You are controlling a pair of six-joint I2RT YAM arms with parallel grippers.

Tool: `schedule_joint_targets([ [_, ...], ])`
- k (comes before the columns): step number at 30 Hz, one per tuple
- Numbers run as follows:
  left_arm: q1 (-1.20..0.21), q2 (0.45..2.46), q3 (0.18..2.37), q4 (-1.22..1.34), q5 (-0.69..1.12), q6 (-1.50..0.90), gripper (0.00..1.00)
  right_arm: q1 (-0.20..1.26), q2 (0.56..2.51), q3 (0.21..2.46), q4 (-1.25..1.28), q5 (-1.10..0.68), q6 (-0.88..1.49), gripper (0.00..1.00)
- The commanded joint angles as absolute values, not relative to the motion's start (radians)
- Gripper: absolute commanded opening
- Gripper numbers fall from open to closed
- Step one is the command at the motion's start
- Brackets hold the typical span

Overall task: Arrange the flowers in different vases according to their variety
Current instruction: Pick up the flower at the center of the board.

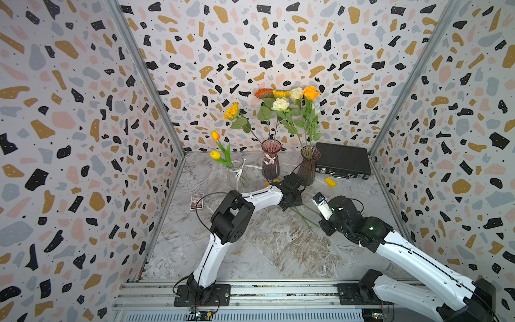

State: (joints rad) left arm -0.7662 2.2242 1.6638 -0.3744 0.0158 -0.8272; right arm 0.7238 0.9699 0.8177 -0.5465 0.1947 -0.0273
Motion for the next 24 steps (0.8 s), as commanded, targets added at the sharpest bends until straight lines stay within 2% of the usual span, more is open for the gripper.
schedule_joint_targets([
  [1,-0.759,2.263,1.671,-0.424,0.002,-0.830,0.56,0.719,0.966,0.815,-0.543,0.196,-0.030,0.04],
  [9,-0.758,2.302,1.696,-0.452,0.023,-0.818,0.36,0.718,0.959,0.813,-0.544,0.200,-0.029,0.01],
  [11,-0.758,2.311,1.699,-0.451,0.037,-0.818,0.27,0.718,0.953,0.812,-0.545,0.205,-0.028,0.01],
  [18,-0.758,2.326,1.716,-0.477,0.046,-0.803,0.12,0.716,0.938,0.811,-0.548,0.213,-0.029,0.01],
  [21,-0.756,2.329,1.724,-0.486,0.052,-0.794,0.01,0.716,0.935,0.810,-0.548,0.216,-0.030,0.01],
  [24,-0.757,2.320,1.716,-0.492,0.062,-0.793,0.00,0.716,0.934,0.810,-0.548,0.217,-0.031,0.00],
])
